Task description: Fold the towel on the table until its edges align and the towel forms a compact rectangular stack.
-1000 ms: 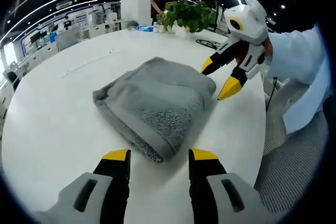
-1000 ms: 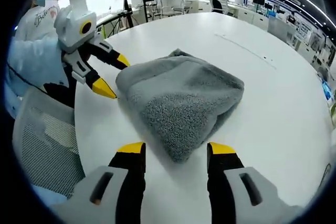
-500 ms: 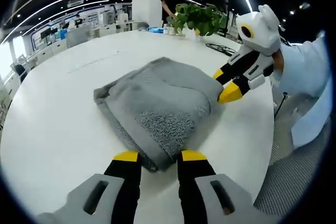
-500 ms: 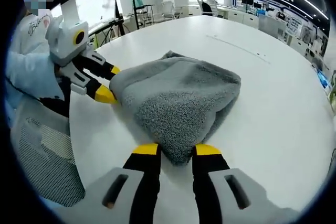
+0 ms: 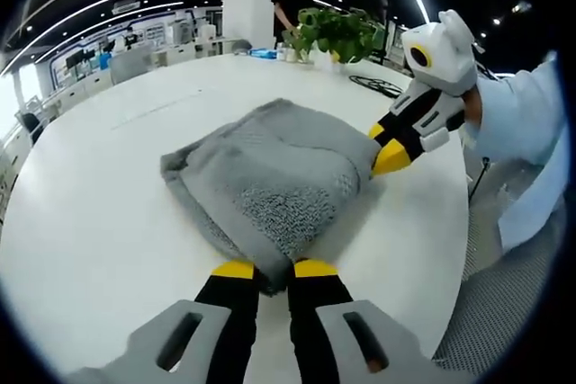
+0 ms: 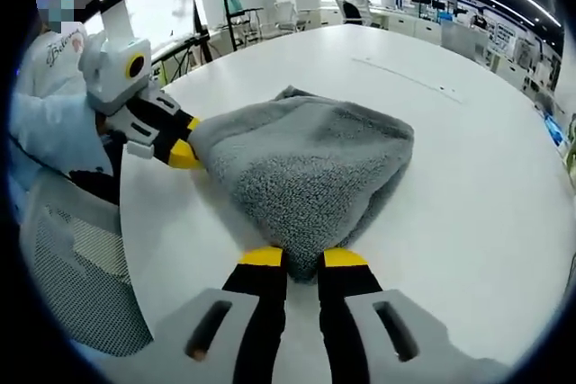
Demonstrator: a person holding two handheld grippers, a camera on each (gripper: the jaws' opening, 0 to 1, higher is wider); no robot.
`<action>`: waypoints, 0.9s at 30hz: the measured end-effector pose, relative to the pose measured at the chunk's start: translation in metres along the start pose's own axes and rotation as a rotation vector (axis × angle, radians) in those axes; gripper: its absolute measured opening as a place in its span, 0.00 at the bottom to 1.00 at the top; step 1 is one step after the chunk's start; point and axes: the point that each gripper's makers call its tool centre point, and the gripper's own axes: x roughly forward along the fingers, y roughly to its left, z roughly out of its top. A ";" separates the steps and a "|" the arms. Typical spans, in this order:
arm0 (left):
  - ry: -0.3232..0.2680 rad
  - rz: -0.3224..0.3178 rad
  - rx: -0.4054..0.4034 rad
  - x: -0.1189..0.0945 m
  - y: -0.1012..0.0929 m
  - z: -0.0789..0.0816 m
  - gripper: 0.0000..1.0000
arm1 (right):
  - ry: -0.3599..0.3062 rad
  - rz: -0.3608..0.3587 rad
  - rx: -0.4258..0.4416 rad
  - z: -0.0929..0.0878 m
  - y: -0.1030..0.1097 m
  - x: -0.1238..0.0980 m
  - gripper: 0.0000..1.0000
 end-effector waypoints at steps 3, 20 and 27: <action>0.003 0.006 0.002 0.001 0.005 0.003 0.12 | 0.001 -0.003 -0.003 0.004 -0.004 0.004 0.11; 0.008 0.020 -0.002 0.019 0.045 0.022 0.12 | -0.005 -0.022 0.011 0.034 -0.030 0.026 0.11; 0.008 0.023 0.004 0.022 0.053 0.025 0.12 | -0.011 -0.024 0.013 0.041 -0.034 0.032 0.11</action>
